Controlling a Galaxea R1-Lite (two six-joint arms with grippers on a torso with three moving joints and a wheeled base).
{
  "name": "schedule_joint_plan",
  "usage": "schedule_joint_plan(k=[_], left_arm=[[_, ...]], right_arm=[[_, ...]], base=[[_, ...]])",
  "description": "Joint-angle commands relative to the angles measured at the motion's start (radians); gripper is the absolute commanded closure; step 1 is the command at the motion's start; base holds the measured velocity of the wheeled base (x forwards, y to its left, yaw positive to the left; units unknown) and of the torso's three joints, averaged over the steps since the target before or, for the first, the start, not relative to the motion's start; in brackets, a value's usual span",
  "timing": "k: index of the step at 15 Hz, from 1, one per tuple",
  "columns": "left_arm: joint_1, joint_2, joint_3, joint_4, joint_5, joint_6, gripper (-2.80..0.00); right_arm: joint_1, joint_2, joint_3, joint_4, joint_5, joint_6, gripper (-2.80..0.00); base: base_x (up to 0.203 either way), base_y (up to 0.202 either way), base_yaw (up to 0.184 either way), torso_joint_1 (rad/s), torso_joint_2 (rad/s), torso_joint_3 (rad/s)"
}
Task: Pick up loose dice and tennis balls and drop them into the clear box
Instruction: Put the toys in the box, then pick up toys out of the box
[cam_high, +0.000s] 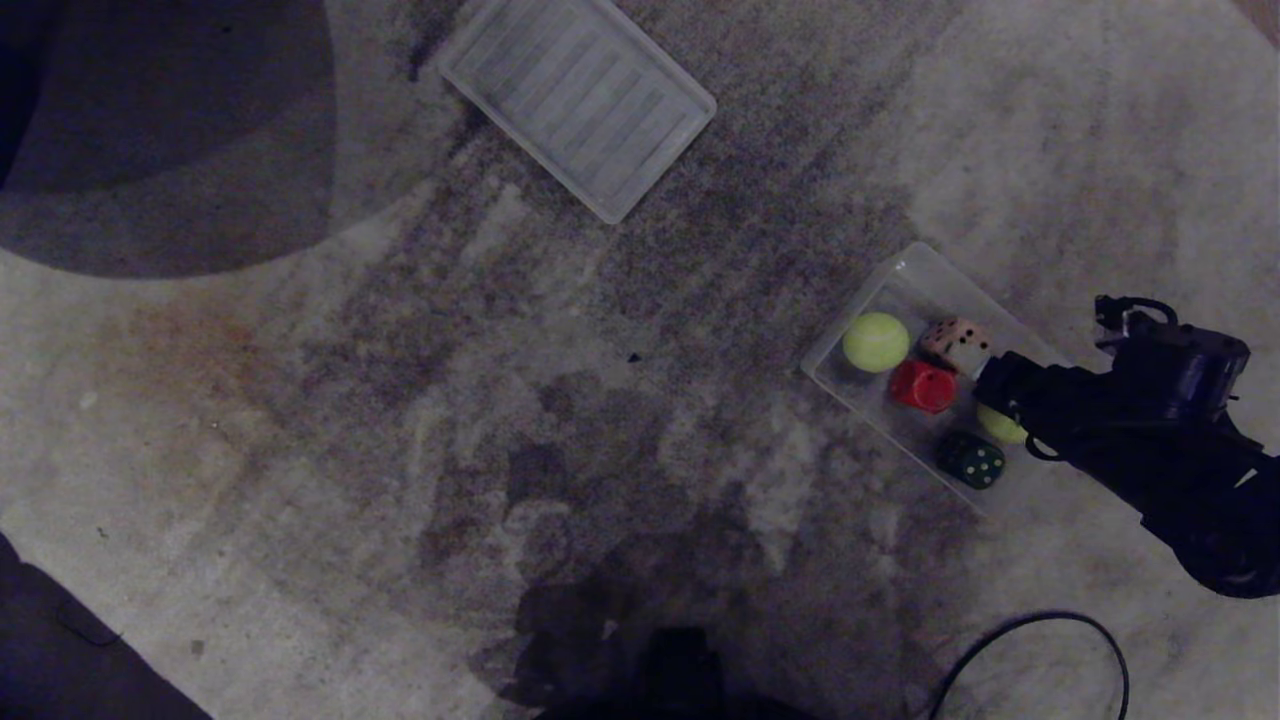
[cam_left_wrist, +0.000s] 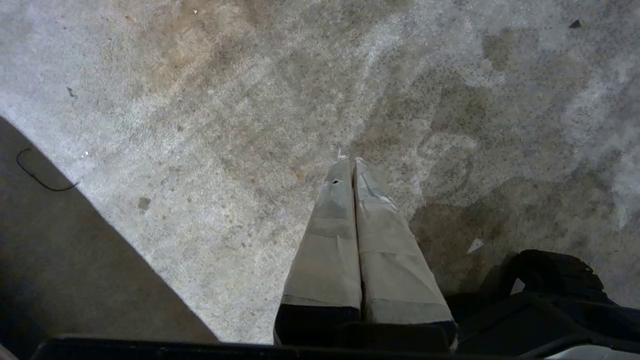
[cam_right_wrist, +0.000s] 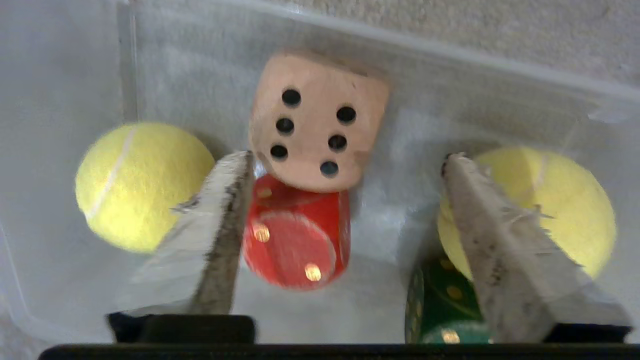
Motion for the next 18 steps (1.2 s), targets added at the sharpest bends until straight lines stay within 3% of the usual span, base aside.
schedule_joint_plan(k=[1, 3, 4, 9, 14, 18], left_arm=[[0.0, 0.001, 0.002, -0.001, 0.0, -0.001, 0.0], [0.0, 0.001, 0.002, -0.001, 0.0, -0.001, 0.0], [0.0, 0.001, 0.002, -0.001, 0.0, -0.001, 0.0], [0.0, 0.001, 0.002, -0.001, 0.0, -0.001, 0.0], [0.0, 0.0, 0.002, -0.001, 0.0, -0.001, 0.0], [0.0, 0.001, 0.0, -0.001, 0.0, -0.001, 0.0]], right_arm=[[0.0, -0.116, 0.067, 0.035, 0.001, -0.01, -2.8], [0.001, -0.254, 0.13, 0.102, 0.003, -0.011, -2.8], [0.001, -0.337, 0.165, 0.148, 0.015, -0.012, 0.0], [0.001, -0.714, 0.327, 0.495, 0.059, -0.039, 0.0], [-0.013, -1.158, 0.441, 0.914, 0.036, -0.176, 0.0], [-0.073, -1.481, 0.545, 1.106, 0.028, -0.31, 0.0]], base=[[0.0, 0.0, 0.0, 0.0, 0.0, 0.0], [0.0, 0.0, 0.0, 0.0, 0.0, 0.0], [0.0, 0.0, 0.0, 0.0, 0.0, 0.0], [0.0, 0.0, 0.0, 0.0, 0.0, 0.0], [0.0, 0.0, 0.0, 0.0, 0.0, 0.0], [0.0, 0.0, 0.0, 0.0, 0.0, 0.0]])
